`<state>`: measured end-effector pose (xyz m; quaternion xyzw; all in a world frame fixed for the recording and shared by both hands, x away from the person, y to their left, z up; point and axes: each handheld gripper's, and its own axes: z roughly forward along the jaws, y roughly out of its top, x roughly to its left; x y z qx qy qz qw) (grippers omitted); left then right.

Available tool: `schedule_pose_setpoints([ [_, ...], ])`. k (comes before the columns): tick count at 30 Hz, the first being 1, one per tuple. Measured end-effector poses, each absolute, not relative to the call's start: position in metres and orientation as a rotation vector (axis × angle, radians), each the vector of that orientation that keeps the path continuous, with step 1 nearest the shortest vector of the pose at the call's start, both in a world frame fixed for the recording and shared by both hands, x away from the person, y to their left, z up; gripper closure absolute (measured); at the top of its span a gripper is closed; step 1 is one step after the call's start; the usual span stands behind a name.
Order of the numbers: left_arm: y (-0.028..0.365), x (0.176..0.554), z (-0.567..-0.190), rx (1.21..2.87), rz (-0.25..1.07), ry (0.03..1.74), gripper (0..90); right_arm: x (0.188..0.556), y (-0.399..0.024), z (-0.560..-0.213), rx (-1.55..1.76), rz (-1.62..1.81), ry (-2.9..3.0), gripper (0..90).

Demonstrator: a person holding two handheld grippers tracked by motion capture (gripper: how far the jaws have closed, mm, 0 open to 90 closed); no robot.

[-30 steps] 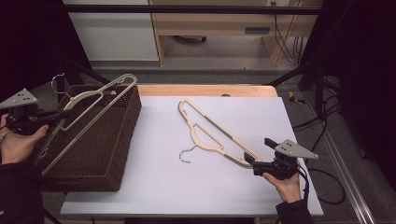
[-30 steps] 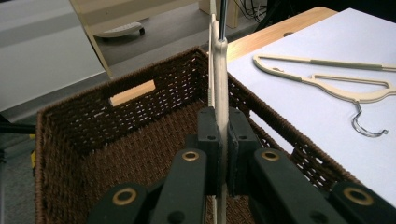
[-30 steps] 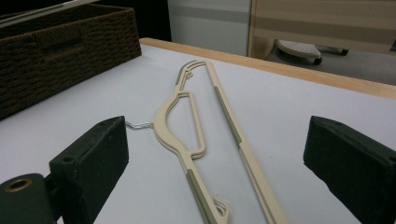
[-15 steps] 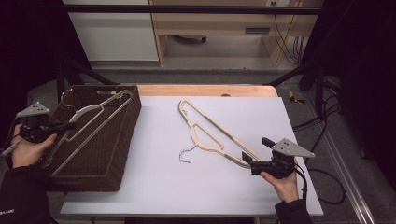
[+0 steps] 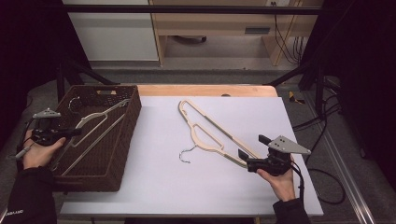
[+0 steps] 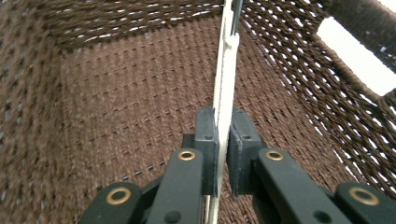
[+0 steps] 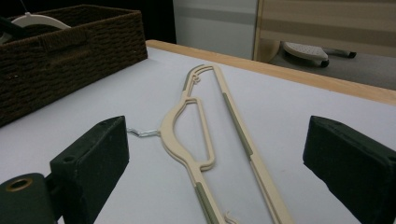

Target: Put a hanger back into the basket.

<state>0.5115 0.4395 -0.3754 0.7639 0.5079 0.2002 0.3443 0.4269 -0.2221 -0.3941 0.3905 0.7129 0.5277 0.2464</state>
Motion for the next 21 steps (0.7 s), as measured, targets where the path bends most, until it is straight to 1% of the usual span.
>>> schedule_pose_setpoints([
  [2, 0.441, 0.511, -0.375, 1.973, 0.538, 1.344, 81.7, 0.429, -0.220, -0.392, 1.064, 1.441, 1.945, 7.4],
  [5, 0.447, 0.508, -0.376, 1.936, 0.555, 1.382, 74.9, 0.432, -0.216, -0.388, 1.062, 1.456, 1.937, 7.5],
  [7, 0.451, 0.505, -0.376, 1.914, 0.563, 1.402, 73.9, 0.434, -0.213, -0.385, 1.055, 1.462, 1.933, 7.4],
  [9, 0.455, 0.501, -0.375, 1.900, 0.593, 1.418, 70.7, 0.436, -0.212, -0.383, 1.047, 1.473, 1.926, 7.4],
  [12, 0.458, 0.495, -0.371, 1.872, 0.620, 1.432, 68.2, 0.436, -0.212, -0.383, 1.052, 1.472, 1.924, 7.5],
  [15, 0.457, 0.489, -0.364, 1.827, 0.646, 1.422, 62.7, 0.436, -0.214, -0.384, 1.060, 1.469, 1.920, 7.5],
  [19, 0.452, 0.480, -0.353, 1.772, 0.672, 1.365, 60.3, 0.437, -0.215, -0.385, 1.065, 1.465, 1.917, 7.5],
  [21, 0.449, 0.476, -0.346, 1.735, 0.676, 1.334, 57.4, 0.437, -0.216, -0.386, 1.066, 1.459, 1.918, 7.5],
])
